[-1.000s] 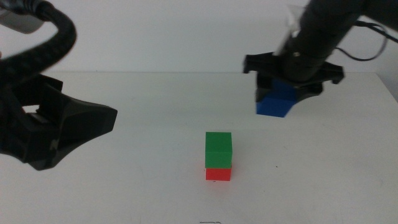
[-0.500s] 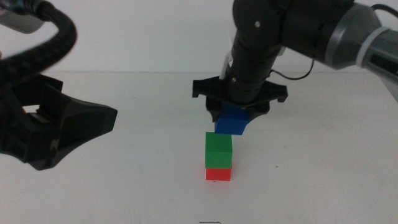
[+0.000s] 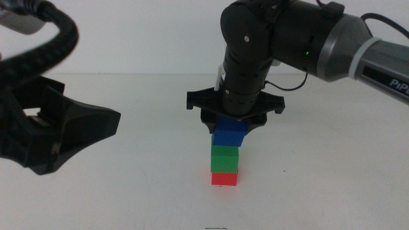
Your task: Stack red cubes first, then green, then blue cubes in a specific spot.
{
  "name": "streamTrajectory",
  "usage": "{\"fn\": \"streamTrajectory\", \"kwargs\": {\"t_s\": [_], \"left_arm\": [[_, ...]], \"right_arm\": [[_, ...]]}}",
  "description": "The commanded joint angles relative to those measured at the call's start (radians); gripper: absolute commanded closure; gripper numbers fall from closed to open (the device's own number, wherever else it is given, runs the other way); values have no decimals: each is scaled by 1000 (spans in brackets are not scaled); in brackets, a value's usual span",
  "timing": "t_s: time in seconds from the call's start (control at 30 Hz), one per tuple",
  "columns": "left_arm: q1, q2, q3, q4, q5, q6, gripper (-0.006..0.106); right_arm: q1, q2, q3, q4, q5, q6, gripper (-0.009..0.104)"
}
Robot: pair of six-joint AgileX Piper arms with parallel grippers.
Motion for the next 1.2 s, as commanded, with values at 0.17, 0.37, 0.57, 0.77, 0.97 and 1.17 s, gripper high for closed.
{"fn": "streamTrajectory", "kwargs": {"t_s": [0.17,0.37,0.57,0.77,0.97,1.17], "left_arm": [[-4,-8,-26,-8,-68,-11,7],[-4,-8,-26,-8,-68,-11,7],[-4,-8,-26,-8,-68,-11,7],[-4,-8,-26,-8,-68,-11,7],[-4,-8,-26,-8,-68,-11,7],[-4,-8,-26,-8,-68,-11,7]], "right_arm": [[7,-30,-31,-27,56,2,96],[7,-12,-31,-23,56,2,96],[-5,-1,-31,-16,56,2,92],[-5,-2,-31,-36,54,2,22],[-13,-16,-32,-38,51,2,13],[-15,-118,-32,-44,55,-39,13]]}}
